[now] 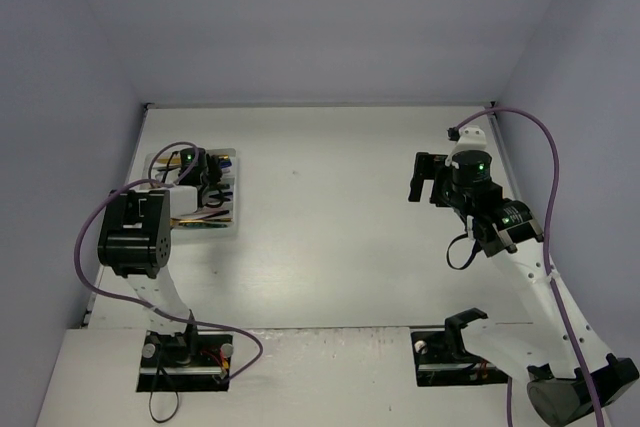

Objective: Sort the eating utensils into containers

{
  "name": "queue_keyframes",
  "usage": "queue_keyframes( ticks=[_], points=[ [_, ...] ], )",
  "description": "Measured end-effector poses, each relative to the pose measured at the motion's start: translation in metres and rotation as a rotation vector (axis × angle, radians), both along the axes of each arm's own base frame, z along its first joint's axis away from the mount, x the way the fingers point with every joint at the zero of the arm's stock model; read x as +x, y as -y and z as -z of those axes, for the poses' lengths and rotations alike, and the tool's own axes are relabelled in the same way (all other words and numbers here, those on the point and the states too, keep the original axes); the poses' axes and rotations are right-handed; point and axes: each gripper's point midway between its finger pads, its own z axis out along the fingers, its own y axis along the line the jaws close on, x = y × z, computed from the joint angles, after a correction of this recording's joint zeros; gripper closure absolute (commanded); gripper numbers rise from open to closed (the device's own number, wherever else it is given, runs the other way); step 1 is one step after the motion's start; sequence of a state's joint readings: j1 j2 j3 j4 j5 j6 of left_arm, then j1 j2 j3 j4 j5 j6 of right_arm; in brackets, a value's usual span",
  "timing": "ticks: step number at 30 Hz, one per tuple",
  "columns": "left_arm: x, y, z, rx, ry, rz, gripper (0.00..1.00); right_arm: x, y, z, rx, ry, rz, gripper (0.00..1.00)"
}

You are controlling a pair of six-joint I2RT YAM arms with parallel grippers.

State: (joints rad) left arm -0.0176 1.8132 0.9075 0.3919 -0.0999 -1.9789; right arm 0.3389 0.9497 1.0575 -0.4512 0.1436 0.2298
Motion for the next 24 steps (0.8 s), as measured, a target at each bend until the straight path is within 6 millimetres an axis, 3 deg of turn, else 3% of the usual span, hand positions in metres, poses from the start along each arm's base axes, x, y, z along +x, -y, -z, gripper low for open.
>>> queue_keyframes(
  ticks=[8,15,20,24],
  points=[
    [0.008,0.003,-0.009,-0.016,0.024,0.017,0.71,0.0,0.0,0.001,-0.001,-0.002,0.001,0.0],
    [0.008,0.005,-0.009,-0.023,0.019,0.022,0.55,0.0,0.002,0.001,-0.001,-0.002,0.005,0.0],
    [0.005,0.006,-0.008,-0.03,0.007,0.027,0.32,0.0,0.002,0.001,-0.001,-0.002,0.005,0.0],
    [-0.001,0.006,-0.013,-0.034,-0.014,0.027,0.23,-0.001,0.002,0.0,0.0,0.0,0.006,0.0]
  ],
)
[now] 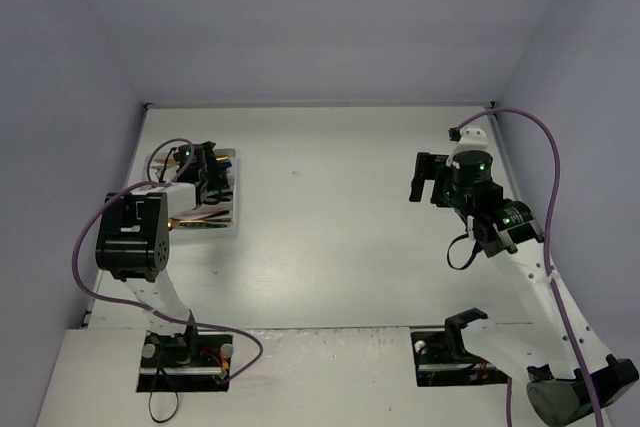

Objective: Sort the eating utensils into containers

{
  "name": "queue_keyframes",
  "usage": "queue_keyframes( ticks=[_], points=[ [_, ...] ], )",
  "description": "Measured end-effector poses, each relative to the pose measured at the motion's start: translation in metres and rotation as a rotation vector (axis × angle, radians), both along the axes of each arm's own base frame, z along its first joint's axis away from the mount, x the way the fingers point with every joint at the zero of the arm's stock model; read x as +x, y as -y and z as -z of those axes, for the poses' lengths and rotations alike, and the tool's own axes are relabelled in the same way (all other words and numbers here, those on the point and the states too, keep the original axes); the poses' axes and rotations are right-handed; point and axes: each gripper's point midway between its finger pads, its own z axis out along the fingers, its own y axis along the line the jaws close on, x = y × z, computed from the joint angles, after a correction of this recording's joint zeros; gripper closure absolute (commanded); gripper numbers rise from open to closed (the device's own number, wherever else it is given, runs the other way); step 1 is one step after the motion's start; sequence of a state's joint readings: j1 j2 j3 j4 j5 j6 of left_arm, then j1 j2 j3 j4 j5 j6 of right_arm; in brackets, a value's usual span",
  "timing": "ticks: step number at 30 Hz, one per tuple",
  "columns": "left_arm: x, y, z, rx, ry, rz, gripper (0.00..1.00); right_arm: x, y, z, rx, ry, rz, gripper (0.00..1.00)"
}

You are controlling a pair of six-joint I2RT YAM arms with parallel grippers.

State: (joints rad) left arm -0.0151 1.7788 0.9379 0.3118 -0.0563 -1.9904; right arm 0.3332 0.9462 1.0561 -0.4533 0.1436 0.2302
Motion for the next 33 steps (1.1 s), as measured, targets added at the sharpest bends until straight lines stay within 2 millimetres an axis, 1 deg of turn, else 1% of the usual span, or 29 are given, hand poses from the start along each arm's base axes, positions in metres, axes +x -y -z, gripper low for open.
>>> queue_keyframes(
  ticks=[7,13,16,19,21,27,29,31,33],
  points=[
    [-0.012,-0.001,-0.019,0.0,-0.01,-0.002,0.21,-0.002,0.001,-0.005,0.006,0.016,0.0,0.0],
    [-0.018,-0.016,-0.019,0.012,-0.081,-0.017,0.2,-0.005,0.002,-0.01,0.013,0.036,0.0,0.0],
    [-0.015,-0.021,-0.026,0.03,-0.111,-0.007,0.2,-0.006,0.002,-0.012,0.016,0.042,-0.001,0.0],
    [-0.009,-0.021,-0.033,0.038,-0.107,0.012,0.2,-0.007,0.002,-0.013,0.018,0.046,0.0,0.0],
    [-0.007,-0.018,-0.029,0.035,-0.116,0.03,0.2,-0.008,0.003,-0.013,0.019,0.047,0.0,0.0],
    [-0.004,-0.009,0.003,0.019,-0.193,0.093,0.21,-0.011,0.003,-0.012,0.017,0.038,0.001,0.0],
    [-0.004,-0.005,0.009,0.012,-0.212,0.112,0.2,-0.011,0.004,-0.011,0.016,0.034,0.001,0.0],
    [-0.002,-0.003,0.007,0.01,-0.214,0.132,0.19,-0.012,0.004,-0.011,0.015,0.033,0.001,0.0],
    [0.002,0.0,0.0,0.018,-0.213,0.157,0.16,-0.012,0.004,-0.011,0.015,0.033,0.001,0.0]
  ],
)
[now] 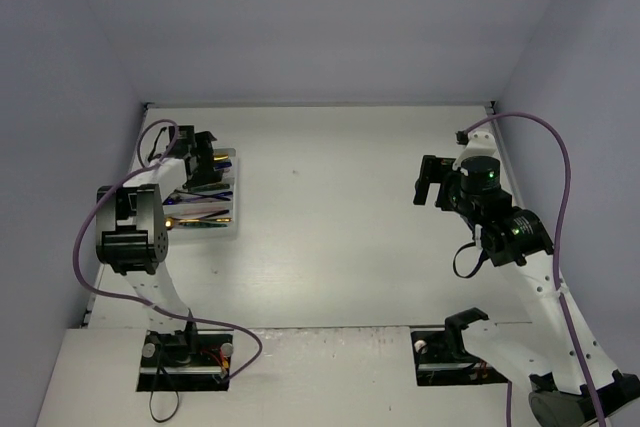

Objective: Sort the eating utensils into containers

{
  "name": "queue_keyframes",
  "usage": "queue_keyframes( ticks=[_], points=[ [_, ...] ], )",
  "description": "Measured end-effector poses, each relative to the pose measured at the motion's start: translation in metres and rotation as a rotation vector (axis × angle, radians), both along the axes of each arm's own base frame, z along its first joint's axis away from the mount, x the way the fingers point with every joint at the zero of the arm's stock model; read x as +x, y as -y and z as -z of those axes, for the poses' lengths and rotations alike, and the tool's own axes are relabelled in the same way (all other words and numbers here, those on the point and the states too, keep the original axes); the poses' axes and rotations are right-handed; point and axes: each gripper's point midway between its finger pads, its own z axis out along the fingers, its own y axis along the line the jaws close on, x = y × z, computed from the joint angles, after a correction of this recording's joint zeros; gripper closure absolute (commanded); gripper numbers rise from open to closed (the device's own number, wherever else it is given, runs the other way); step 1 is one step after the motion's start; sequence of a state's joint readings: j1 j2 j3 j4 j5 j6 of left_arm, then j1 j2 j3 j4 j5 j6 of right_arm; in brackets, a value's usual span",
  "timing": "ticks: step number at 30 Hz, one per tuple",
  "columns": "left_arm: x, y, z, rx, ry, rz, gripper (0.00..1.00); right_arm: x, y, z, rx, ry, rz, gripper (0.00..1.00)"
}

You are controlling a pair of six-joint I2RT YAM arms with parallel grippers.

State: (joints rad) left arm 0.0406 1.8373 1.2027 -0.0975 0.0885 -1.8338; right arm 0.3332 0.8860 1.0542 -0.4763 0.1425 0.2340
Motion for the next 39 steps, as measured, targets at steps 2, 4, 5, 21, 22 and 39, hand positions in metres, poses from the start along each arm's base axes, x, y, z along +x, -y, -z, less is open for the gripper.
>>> queue_keyframes(
  ticks=[2,4,5,21,22,39],
  points=[
    [0.006,0.001,-0.011,0.018,0.003,0.031,0.16,0.0,0.0,0.0,0.0,0.0,0.0,0.0],
    [0.013,0.002,-0.023,0.037,0.015,0.058,0.16,0.0,0.0,0.0,0.001,0.0,0.0,0.0],
    [0.015,0.003,-0.028,0.045,0.024,0.07,0.16,0.0,0.0,0.0,0.001,0.0,0.0,0.0],
    [-0.059,-0.003,-0.129,0.463,0.103,0.391,0.16,-0.001,0.001,-0.002,-0.002,0.006,0.0,0.0],
    [-0.072,-0.005,-0.153,0.538,0.147,0.418,0.16,-0.001,0.002,-0.003,-0.003,0.012,0.003,0.0],
    [-0.358,-0.054,-0.303,1.487,0.434,0.503,0.12,-0.027,0.036,-0.069,-0.066,0.238,0.103,0.0]
  ],
)
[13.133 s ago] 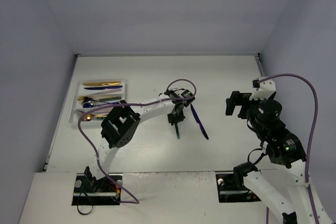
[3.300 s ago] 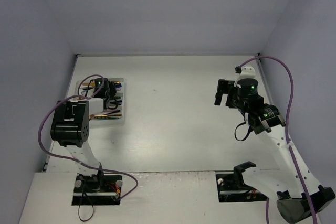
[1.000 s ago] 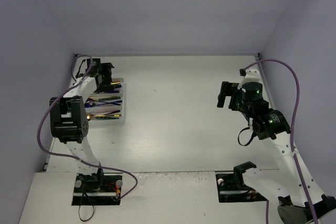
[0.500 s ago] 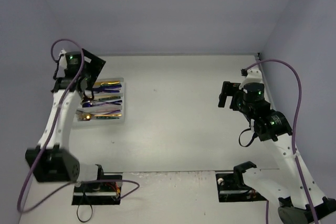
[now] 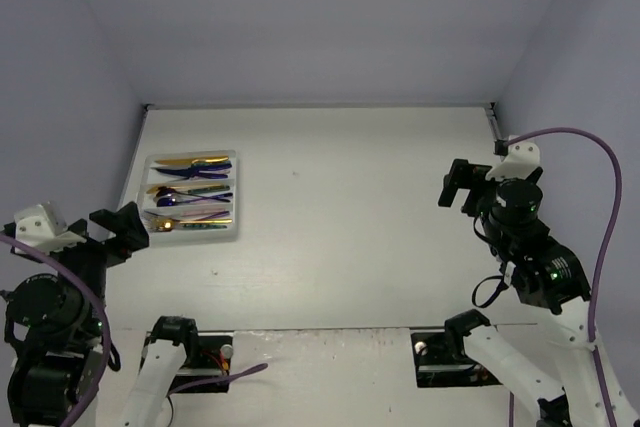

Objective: Sort the eating utensils into containers

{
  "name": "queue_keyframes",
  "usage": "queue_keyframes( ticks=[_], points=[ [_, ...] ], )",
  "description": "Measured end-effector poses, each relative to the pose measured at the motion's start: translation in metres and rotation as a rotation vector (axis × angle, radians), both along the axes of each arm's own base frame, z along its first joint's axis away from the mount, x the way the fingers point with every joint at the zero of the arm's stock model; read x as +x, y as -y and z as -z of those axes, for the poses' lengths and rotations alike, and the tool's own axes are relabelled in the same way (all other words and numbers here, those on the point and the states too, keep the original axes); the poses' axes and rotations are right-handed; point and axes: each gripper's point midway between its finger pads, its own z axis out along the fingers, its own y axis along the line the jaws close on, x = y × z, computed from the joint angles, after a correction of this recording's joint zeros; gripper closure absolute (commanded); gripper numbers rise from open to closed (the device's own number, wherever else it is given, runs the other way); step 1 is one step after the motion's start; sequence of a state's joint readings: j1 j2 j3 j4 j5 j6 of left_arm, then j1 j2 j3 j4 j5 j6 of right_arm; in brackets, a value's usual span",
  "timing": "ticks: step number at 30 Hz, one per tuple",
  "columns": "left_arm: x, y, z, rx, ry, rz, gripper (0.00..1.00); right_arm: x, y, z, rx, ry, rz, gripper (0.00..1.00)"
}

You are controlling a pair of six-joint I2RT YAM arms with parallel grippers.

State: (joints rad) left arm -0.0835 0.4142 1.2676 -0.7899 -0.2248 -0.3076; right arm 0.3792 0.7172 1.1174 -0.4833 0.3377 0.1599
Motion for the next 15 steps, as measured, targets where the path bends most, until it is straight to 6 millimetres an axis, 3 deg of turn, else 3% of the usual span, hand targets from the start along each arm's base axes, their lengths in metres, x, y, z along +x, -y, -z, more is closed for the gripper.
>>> queue_keyframes(
  ticks=[7,15],
  points=[
    [-0.017,-0.006,0.047,0.079,-0.213,-0.002,0.12,-0.013,0.011,-0.013,-0.015,0.061,0.03,0.0],
    [-0.03,-0.002,0.069,0.101,-0.307,0.034,0.12,-0.031,0.022,-0.026,-0.004,0.131,0.047,0.0]
  ],
)
